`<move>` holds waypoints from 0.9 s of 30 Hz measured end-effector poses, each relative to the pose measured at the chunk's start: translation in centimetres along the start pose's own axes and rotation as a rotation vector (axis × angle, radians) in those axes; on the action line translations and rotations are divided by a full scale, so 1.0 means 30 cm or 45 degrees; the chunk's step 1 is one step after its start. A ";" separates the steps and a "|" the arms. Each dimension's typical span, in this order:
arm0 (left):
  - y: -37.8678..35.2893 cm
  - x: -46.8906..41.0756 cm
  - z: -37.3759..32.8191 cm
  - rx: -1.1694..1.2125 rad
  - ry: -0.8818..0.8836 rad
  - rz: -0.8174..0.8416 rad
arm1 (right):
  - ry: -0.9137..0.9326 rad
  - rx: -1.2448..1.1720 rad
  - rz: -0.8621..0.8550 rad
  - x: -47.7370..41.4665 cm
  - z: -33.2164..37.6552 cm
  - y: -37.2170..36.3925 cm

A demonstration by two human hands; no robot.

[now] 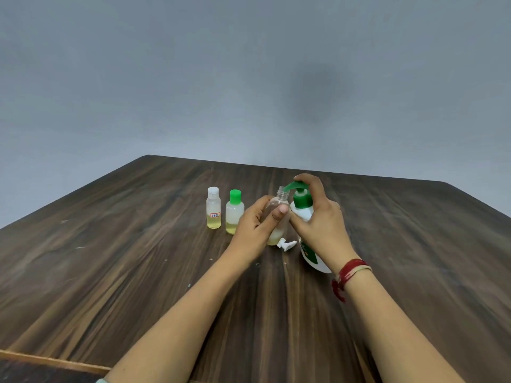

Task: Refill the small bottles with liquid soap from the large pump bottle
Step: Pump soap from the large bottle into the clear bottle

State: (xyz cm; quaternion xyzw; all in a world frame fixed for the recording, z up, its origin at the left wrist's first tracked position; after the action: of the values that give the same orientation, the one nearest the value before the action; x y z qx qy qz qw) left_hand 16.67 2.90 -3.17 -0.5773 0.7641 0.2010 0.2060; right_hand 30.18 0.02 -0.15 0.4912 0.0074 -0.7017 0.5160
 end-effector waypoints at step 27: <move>0.002 0.000 -0.009 -0.003 0.005 -0.004 | 0.011 0.057 0.065 -0.001 0.004 0.003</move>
State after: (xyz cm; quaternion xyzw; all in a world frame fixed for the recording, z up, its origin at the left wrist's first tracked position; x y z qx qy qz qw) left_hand 16.60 2.77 -2.93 -0.5793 0.7632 0.2005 0.2042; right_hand 30.16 -0.07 -0.04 0.5056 -0.0186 -0.6863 0.5226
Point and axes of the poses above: each hand's wrist, its own x-axis away from the middle knuckle, its own y-axis out of the back of the hand, z = x × y, the point moved 3 cm from there along -x, towards the middle knuckle, and after that the axes turned 2 degrees about -x, right-handed, at the moved point
